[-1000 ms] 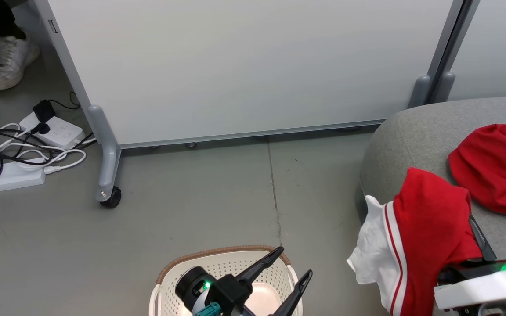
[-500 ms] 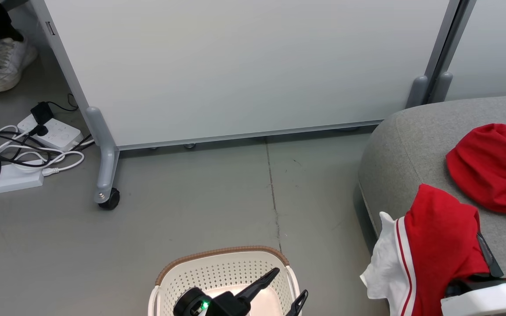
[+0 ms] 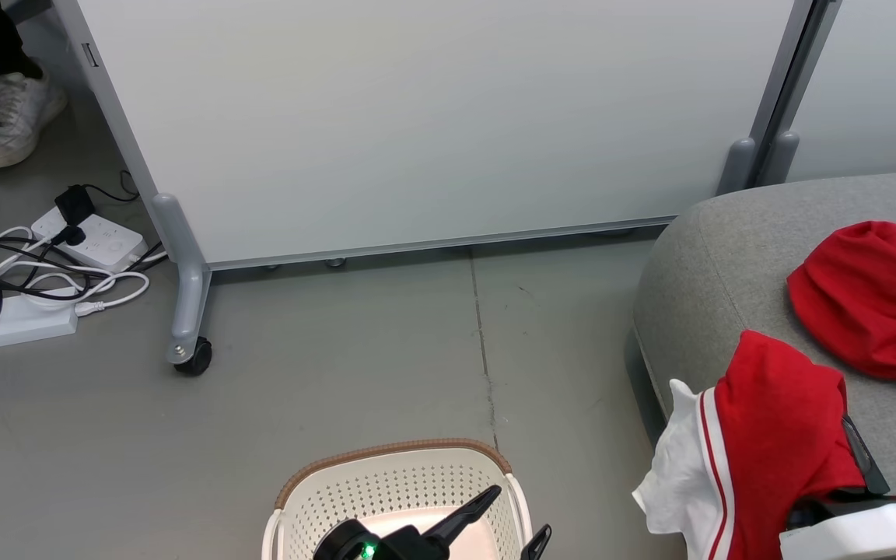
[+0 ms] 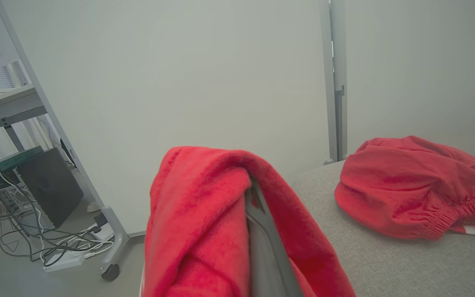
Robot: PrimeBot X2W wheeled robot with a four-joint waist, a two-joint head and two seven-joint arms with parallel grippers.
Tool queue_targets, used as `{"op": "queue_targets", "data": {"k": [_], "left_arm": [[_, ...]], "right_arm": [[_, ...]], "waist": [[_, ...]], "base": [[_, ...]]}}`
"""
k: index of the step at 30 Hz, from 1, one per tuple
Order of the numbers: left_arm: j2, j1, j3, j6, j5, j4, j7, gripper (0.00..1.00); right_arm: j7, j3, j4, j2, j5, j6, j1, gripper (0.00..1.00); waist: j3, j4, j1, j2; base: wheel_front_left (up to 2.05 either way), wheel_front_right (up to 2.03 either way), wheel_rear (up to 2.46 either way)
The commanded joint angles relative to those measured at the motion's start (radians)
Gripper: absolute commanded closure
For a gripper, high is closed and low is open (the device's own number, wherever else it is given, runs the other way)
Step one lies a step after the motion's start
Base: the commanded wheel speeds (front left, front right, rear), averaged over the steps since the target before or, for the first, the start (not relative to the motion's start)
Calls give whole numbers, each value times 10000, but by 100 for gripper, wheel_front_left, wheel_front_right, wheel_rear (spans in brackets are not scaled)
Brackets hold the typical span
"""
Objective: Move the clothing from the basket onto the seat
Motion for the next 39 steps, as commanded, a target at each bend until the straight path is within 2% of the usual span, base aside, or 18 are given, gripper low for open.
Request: {"op": "queue_targets", "data": {"k": [1,7,11,16,17,28,39], "left_arm": [[10,-23,61,-13,-35,-2,-38,0],[-18,10,126,-13,-14,-23,-38,0],[-53,55,177,-13,-9,-91,-38,0],[-77,-130,252,-13,45,-186,-38,0],[-91,-223,290,-13,51,-237,-38,0],[-125,-459,386,-13,157,-340,-39,0],[-144,-657,285,-13,186,-377,-39,0]], "right_arm": [[-11,8,-3,-80,9,2,70,100],[-11,56,0,-154,46,2,35,100],[-11,28,6,-229,77,2,-3,100],[-11,-13,-103,-281,52,2,-147,100],[-11,-111,-169,-259,58,2,-190,100],[-11,-342,-310,-152,46,2,-164,100],[-10,-513,-377,-47,90,2,-184,100]], "waist": [[-3,-7,0,0],[-19,-90,0,0],[-3,-409,0,0],[184,-1085,0,0],[312,-1483,0,0],[707,-3004,0,0],[863,-4067,0,0]], "base": [[0,0,0],[0,0,0],[0,0,0],[0,0,0],[0,0,0],[0,0,0],[0,0,0]]}}
